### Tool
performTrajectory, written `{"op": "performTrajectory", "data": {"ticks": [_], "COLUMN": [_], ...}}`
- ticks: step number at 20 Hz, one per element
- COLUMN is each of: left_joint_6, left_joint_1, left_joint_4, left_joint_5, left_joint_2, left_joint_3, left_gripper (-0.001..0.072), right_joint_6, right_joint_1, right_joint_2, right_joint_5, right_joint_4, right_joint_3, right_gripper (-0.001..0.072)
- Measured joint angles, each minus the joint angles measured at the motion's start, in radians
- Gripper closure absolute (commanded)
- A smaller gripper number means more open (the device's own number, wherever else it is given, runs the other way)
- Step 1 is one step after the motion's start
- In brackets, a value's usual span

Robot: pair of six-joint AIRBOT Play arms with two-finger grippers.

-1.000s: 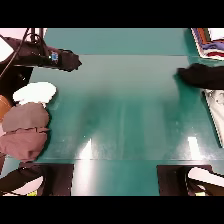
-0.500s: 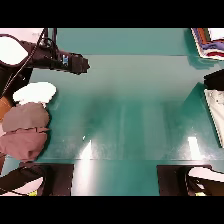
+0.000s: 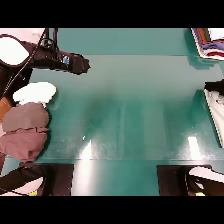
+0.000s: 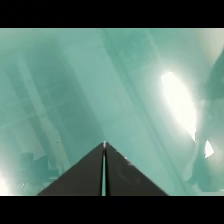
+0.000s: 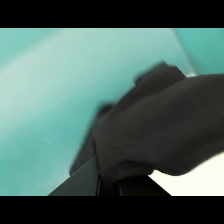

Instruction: Fold the shirts.

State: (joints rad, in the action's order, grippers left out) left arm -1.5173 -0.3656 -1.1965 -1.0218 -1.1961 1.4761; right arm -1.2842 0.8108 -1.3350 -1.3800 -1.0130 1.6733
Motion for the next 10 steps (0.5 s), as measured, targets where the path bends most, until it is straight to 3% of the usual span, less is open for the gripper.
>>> {"op": "performTrajectory", "data": {"ticks": [1,3,4,10], "left_joint_6": [0.001,0.004,0.005,0.015], "left_joint_1": [0.0,0.0,0.0,0.0], "left_joint_4": [0.0,0.0,0.0,0.0], "left_joint_5": [0.0,0.0,0.0,0.0], "left_joint_2": [0.0,0.0,0.0,0.0], "left_joint_3": [0.0,0.0,0.0,0.0], "left_gripper": [0.0681,0.0681,0.0681,0.0681], "right_joint_6": [-0.014,-0.037,-0.043,-0.069], "right_joint_1": [0.011,0.036,0.05,0.138], "right_joint_2": [0.013,0.04,0.052,0.113], "right_joint_5": [-0.011,-0.034,-0.043,-0.078], "right_joint_4": [-0.049,-0.149,-0.192,-0.314], "right_joint_3": [-0.027,-0.096,-0.13,-0.282], "right_gripper": [0.0642,0.029,0.0191,0.0171]}}
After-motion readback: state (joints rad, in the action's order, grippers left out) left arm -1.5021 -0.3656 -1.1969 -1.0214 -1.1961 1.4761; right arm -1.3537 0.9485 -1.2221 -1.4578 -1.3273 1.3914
